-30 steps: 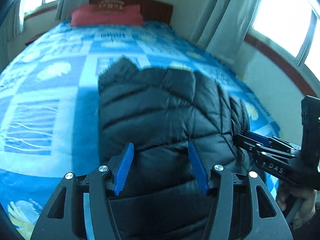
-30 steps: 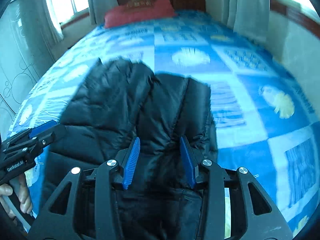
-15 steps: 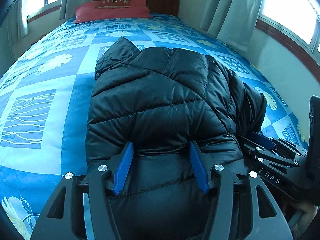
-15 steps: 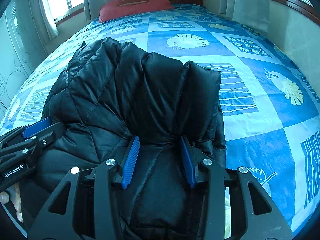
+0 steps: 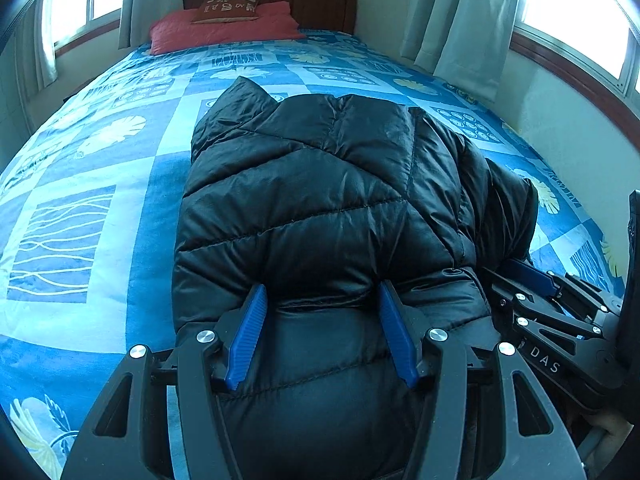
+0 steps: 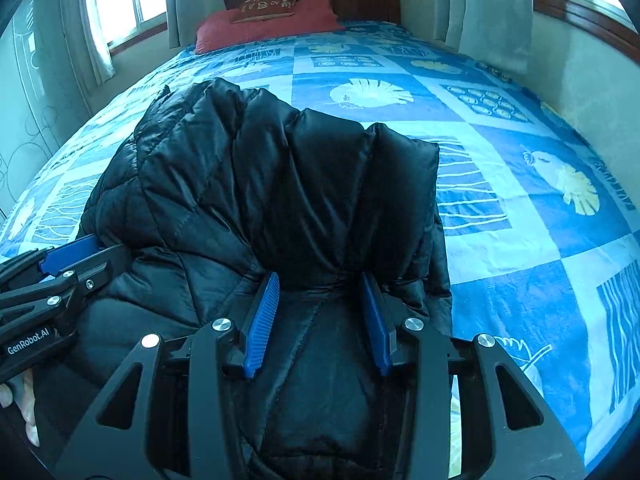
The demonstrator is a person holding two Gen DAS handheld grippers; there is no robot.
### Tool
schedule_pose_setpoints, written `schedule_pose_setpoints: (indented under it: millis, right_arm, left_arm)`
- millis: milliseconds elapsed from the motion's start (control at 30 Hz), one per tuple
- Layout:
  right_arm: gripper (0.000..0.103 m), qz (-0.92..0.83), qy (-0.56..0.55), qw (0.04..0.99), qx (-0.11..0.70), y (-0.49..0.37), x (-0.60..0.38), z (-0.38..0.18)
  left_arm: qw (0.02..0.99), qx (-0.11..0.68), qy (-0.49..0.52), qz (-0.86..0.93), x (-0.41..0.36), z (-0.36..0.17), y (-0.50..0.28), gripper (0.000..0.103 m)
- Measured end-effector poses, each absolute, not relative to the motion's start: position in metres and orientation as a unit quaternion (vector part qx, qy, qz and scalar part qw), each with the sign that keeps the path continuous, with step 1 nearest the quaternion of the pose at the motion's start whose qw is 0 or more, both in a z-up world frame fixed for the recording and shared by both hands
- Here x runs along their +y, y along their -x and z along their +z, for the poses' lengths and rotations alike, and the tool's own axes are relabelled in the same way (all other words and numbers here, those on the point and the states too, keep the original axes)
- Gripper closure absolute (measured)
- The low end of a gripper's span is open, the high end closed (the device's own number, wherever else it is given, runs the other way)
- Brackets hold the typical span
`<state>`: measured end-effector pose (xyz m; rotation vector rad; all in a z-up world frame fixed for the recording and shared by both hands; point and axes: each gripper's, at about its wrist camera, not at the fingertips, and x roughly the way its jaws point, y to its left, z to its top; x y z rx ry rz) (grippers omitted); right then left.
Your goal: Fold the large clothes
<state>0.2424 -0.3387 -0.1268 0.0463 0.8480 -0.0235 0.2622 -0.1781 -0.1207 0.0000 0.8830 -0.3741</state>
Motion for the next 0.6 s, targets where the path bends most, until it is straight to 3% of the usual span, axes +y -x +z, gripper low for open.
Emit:
schedule_pose_setpoints:
  millis: [267, 400, 500, 600]
  right_arm:
    - [0.058, -0.014, -0.034, 0.918, 0.396, -0.221, -0.34, -0.101]
    - [0.038, -0.032, -0.058, 0.924, 0.377, -0.2, -0.353, -0.078]
    - [0.028, -0.027, -0.082, 0.916, 0.391, -0.196, -0.365, -0.074]
    - [0.026, -0.02, -0.097, 0.907, 0.408, -0.199, -0.371, -0.082]
  left_arm:
    - [0.885, 0.429, 0.011, -0.18, -0.165, -0.098, -0.256, 0.046]
    - [0.887, 0.429, 0.055, -0.159, -0.132, -0.084, -0.25, 0.044]
    - [0.886, 0.43, 0.103, -0.138, -0.105, -0.083, -0.243, 0.034]
    - [0.863, 0.452, 0.171, -0.148, -0.087, -0.1, -0.239, 0.032]
